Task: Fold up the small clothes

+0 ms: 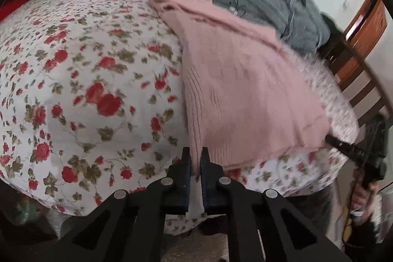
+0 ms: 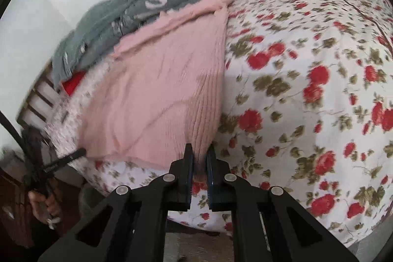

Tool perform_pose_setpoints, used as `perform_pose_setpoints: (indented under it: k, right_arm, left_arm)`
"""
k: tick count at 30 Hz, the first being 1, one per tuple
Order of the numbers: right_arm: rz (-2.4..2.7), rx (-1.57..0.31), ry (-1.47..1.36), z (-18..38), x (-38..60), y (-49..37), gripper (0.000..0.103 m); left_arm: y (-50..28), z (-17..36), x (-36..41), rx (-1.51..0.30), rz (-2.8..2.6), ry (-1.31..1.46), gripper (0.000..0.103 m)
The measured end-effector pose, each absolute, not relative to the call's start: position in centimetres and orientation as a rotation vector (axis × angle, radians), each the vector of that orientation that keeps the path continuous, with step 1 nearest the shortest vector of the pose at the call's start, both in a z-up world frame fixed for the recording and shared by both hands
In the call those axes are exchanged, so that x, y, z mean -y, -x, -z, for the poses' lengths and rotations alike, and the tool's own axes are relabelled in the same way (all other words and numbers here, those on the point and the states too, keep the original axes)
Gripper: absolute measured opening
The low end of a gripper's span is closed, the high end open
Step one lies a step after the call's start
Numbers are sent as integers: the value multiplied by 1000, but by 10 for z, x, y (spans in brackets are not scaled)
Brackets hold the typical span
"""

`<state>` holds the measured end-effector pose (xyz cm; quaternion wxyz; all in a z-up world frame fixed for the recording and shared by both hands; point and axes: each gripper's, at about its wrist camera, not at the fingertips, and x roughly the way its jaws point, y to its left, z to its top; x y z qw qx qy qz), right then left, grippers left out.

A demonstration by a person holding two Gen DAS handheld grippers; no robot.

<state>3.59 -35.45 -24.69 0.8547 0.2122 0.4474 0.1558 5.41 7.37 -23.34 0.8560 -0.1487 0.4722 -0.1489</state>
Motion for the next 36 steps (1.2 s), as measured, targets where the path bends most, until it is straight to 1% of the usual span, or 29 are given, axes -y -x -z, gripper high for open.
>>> perform_pose_setpoints:
  k: [4,11,17,22,26,31,32,34,36]
  right_arm:
    - [-358,-885,-484,220,361,-36,9]
    - [-380,-799,-450,165,362,-49,9]
    - [-413,-740,-453,120,361,-76,9]
    - [-428,-730,-453,99,351,-111,9]
    - [-426,-739,-399,98,338,-134,9]
    - [-407,-773,-362,114,339,-121,9]
    - [-399,-783,-367,121,343,-115,9]
    - [-385,-796,-381,132,349,-103,9]
    - [-372,-803,-390,140,354,-94,9]
  left_arm:
    - [-60,211,-91,-940,337,401,8]
    - [-77,150,-94,-822,292,328,8]
    - [-97,103,-100,-735,275,328,7]
    - [-124,74,-99,-671,256,320,7]
    - [-140,81,-92,-699,257,290,7]
    - [-131,133,-81,-830,247,299,8]
    - [-125,148,-78,-863,243,301,8]
    - [-114,174,-71,-923,250,310,16]
    - [-100,199,-63,-980,280,336,17]
